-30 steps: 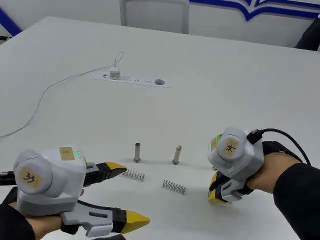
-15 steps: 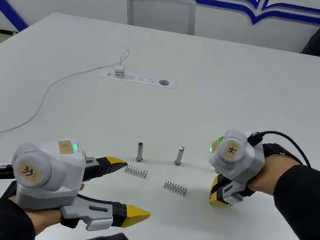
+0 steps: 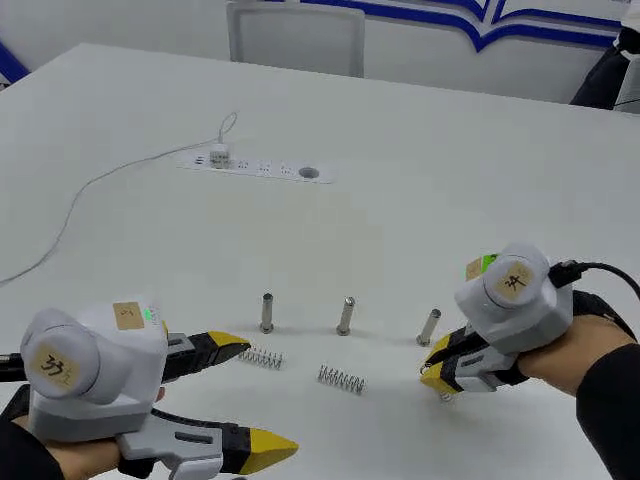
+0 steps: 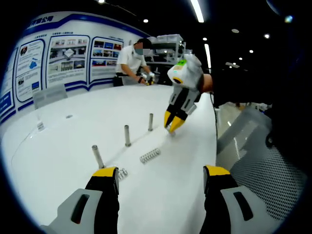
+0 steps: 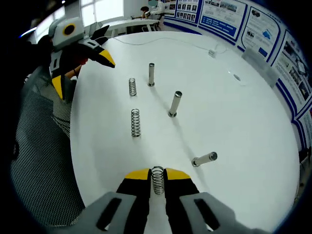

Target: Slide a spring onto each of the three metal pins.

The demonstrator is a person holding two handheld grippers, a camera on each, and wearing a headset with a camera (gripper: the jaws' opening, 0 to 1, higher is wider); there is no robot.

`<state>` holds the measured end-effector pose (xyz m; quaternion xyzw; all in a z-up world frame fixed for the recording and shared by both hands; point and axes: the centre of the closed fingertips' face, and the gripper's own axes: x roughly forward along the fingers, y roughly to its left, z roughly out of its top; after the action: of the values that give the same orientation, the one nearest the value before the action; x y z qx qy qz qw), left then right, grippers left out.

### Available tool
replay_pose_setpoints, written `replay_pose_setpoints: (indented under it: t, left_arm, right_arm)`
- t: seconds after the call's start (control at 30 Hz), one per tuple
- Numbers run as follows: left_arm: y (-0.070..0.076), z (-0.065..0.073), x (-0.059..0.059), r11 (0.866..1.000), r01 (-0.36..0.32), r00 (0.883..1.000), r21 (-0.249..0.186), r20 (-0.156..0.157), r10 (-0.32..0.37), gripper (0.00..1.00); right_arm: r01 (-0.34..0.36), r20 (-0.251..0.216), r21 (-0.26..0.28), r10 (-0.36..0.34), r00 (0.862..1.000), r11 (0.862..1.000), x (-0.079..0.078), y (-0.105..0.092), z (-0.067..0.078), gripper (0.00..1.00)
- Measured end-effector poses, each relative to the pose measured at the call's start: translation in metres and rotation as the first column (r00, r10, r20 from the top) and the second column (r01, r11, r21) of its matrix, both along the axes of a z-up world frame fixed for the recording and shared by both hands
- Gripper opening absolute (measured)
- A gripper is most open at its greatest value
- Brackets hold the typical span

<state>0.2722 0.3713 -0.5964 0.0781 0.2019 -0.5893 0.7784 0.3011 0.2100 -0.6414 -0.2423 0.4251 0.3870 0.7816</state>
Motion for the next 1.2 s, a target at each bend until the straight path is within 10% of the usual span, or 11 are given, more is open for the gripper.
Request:
replay_pose_setpoints:
  t: [0.27,1.2]
  left_arm:
    - [-0.001,-0.002,-0.002,1.0,0.014,1.0,0.008,-0.004,-0.014,0.72]
    - [0.006,-0.005,0.006,0.999,-0.03,1.0,0.02,-0.002,0.03,0.72]
  right_arm:
    - [0.123,0.034,0.124,-0.128,0.991,0.985,0.002,-0.006,0.012,0.12]
    - [0.192,0.203,0.275,-0.253,0.946,0.942,0.046,-0.015,0.086,0.12]
